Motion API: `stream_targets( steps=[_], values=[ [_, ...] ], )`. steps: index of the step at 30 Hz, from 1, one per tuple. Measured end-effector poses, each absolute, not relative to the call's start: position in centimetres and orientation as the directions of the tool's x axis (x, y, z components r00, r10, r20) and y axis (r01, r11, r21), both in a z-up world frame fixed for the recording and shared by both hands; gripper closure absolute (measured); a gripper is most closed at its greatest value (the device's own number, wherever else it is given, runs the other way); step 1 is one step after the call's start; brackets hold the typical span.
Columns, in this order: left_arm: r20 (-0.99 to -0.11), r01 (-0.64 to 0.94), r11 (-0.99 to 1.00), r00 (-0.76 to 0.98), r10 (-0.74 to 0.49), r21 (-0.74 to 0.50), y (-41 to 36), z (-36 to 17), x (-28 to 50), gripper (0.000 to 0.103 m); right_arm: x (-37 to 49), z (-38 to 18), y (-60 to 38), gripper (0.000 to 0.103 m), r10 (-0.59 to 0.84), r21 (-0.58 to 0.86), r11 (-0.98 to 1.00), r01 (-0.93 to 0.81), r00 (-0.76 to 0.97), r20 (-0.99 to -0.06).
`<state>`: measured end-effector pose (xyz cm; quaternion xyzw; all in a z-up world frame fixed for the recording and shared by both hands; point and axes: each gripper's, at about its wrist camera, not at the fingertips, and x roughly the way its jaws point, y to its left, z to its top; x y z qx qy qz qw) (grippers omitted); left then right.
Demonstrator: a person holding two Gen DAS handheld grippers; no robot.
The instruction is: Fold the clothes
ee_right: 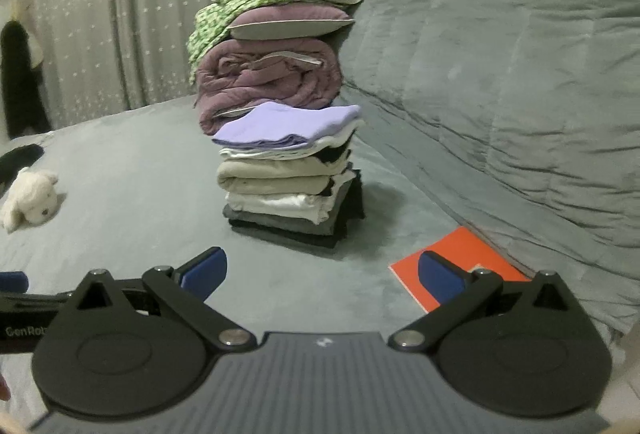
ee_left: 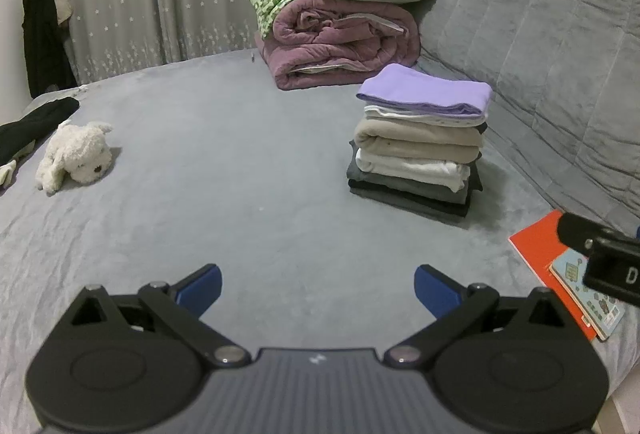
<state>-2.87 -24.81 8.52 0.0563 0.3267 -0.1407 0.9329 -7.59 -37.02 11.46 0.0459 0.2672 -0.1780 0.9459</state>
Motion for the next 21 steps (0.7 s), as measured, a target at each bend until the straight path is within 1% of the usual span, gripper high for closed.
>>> stream_targets(
  steps=[4, 21],
  values=[
    [-0.627, 0.298, 0.954, 0.746, -0.222, 0.017, -24.73, 8.55, -2.94, 0.001, -8.20, 11.78, -37.13, 0.000, -0.322, 0.010, 0.925, 0.381, 0.795, -0.515],
    [-0.629, 0.306, 0.952, 0.744, -0.227, 0.018, -24.72, 8.91, -2.78, 0.001, -8.12, 11.89, -36.95, 0.000, -0.293, 0.024, 0.934, 0.356, 0.804, -0.517]
  ],
)
